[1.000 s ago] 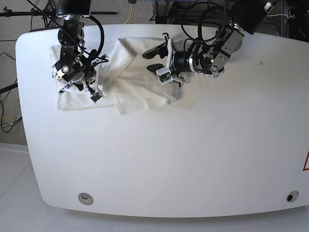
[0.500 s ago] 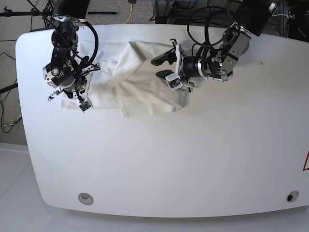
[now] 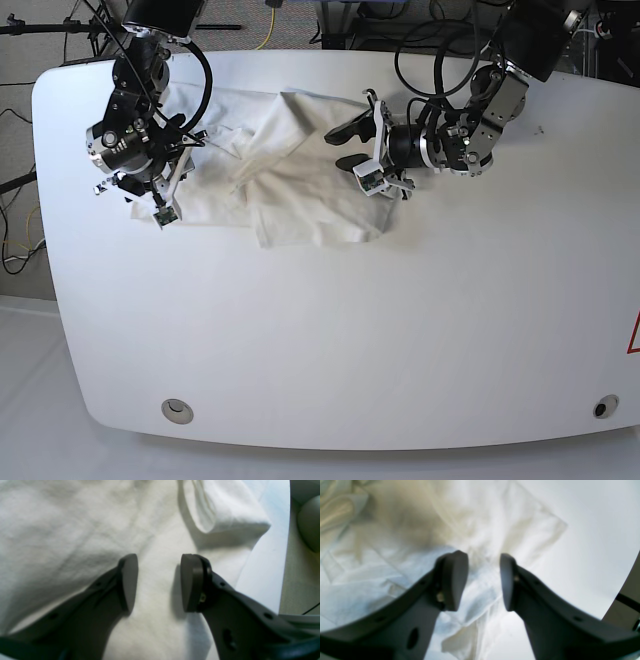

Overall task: Fold the T-shirt properly
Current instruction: 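Move the right gripper away from the shirt, releasing the fabric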

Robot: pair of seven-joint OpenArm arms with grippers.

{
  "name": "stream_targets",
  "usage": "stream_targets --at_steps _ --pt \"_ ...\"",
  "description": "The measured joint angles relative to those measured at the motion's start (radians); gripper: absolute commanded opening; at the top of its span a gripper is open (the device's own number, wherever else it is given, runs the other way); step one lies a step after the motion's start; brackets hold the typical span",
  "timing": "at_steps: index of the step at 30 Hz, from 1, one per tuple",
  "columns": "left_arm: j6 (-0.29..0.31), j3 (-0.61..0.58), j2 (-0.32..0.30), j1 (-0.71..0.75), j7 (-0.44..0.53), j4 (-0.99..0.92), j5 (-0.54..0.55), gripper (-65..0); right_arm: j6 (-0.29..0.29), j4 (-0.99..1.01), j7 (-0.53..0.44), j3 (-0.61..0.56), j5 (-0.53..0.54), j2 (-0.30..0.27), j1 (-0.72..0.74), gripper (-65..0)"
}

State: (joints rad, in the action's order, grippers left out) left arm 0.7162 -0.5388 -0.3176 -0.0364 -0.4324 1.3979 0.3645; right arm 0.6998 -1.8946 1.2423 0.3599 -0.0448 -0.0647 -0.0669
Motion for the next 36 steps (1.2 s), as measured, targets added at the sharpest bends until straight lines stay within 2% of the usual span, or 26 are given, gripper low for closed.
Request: stream_targets --at_steps 3,20,36 --pt "0.000 0.000 -0.007 0.000 0.000 0.003 0.000 -38.4 0.000 -0.008 0.000 0.060 -0.002 0.011 0.005 -29.6" --pt "0.000 0.002 -0.019 0.000 0.004 0.003 0.003 -38.4 -0.001 -0.016 0.018 0.299 -0.012 0.051 0.024 -29.0" --pt "0.000 0.002 -0.018 0.000 0.005 0.003 0.003 -38.4 -0.001 -0.015 0.052 0.317 -0.004 0.142 0.027 -29.4"
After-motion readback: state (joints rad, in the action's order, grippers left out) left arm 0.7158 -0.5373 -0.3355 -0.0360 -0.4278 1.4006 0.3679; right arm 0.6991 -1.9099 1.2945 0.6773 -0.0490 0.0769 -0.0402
